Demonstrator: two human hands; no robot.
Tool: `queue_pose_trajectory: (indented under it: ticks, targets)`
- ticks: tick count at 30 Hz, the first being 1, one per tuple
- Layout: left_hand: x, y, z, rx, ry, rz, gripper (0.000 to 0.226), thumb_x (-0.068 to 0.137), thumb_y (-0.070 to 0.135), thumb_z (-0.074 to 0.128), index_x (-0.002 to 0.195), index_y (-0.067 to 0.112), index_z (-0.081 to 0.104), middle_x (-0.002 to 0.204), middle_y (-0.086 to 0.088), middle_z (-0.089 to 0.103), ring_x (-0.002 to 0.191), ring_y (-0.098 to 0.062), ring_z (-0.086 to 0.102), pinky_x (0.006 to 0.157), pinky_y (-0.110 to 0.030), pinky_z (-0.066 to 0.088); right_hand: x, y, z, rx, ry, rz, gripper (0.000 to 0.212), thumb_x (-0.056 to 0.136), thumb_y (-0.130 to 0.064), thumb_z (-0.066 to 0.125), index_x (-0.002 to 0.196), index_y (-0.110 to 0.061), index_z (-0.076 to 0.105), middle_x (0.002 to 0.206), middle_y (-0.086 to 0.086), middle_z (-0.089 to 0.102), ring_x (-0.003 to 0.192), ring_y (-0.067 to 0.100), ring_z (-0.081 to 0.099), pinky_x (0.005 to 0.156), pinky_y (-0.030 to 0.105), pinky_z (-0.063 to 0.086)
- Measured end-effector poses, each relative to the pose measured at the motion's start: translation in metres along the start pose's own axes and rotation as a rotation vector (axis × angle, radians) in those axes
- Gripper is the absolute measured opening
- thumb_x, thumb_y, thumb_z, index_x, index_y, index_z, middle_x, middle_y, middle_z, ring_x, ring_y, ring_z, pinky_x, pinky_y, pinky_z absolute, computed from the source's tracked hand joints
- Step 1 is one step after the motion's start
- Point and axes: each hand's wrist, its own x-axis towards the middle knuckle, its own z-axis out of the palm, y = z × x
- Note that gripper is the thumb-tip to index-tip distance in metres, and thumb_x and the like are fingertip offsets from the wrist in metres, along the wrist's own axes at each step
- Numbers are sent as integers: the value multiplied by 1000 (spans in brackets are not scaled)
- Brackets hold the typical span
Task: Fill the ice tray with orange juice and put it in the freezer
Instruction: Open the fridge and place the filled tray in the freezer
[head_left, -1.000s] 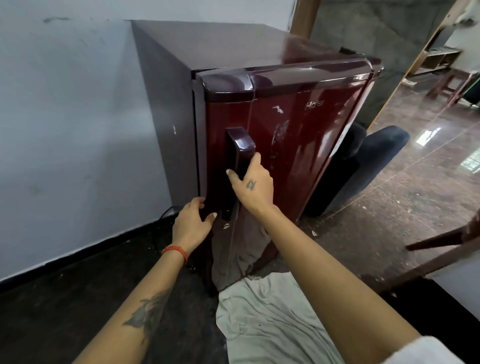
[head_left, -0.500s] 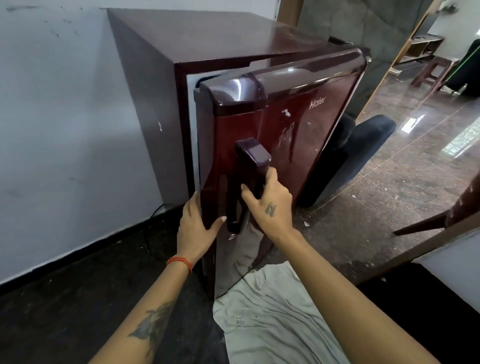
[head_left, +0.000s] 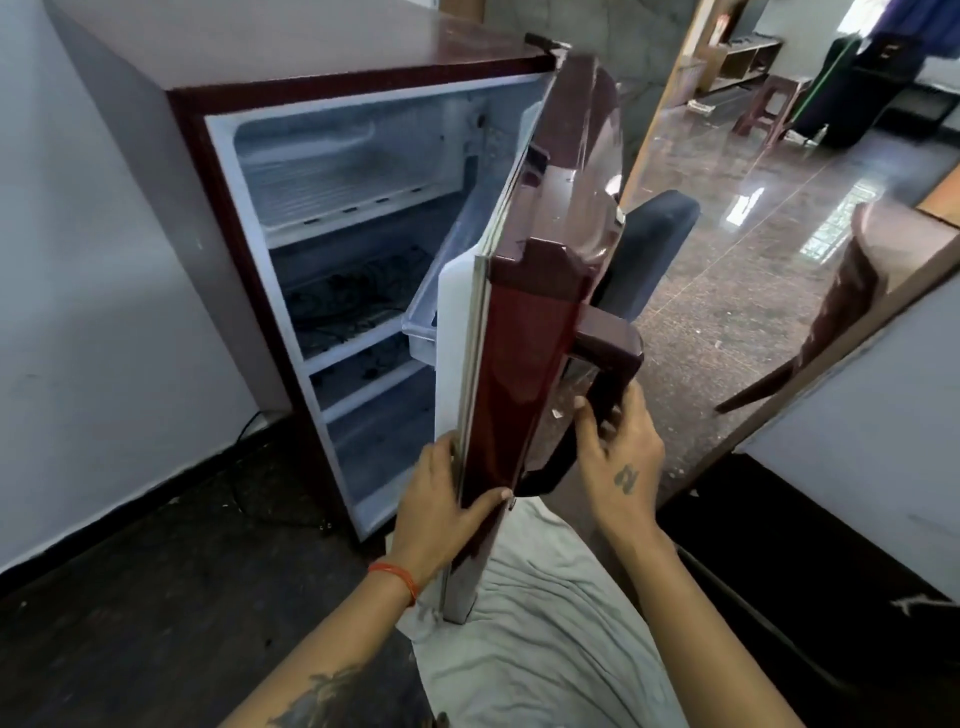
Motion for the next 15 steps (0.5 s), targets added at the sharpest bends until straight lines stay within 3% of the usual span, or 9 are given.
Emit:
queue_pose_trajectory:
  ticks: [5, 9, 12, 15]
  targets:
    - [-4, 33, 45, 49, -100, 111, 53, 79, 42, 71, 117, 12, 49, 110, -4, 58, 97, -17, 59, 78, -29, 51, -19, 23, -37, -8, 315, -14, 50, 89, -31, 57, 133, -20, 38, 118, -6, 41, 107, 12, 48, 91, 32, 46]
    - [0, 68, 72, 214, -141, 240, 41, 83, 40, 67, 114, 15, 59, 105, -4, 63, 82, -20, 64, 66, -31, 53, -27, 46, -66, -41, 302, -232, 44, 84, -25, 61, 125, -16, 45, 116, 1, 41, 104, 19, 48, 90, 28, 42]
    - [6, 98, 89, 335, 111, 482, 33, 82, 33, 64, 108, 12, 66, 96, -9, 60, 81, -25, 59, 61, -33, 51, -20, 66, -89, -135, 192, -415, 39, 82, -13, 63, 119, -16, 52, 116, 4, 45, 104, 16, 48, 89, 28, 45]
    - [19, 126, 104, 342, 366, 561, 47, 79, 30, 64, 121, 15, 48, 115, -11, 45, 100, -26, 47, 78, -43, 44, -7, 81, -110, -184, 97, -486, 42, 81, -4, 61, 121, -14, 55, 120, 7, 51, 105, 20, 50, 86, 36, 49]
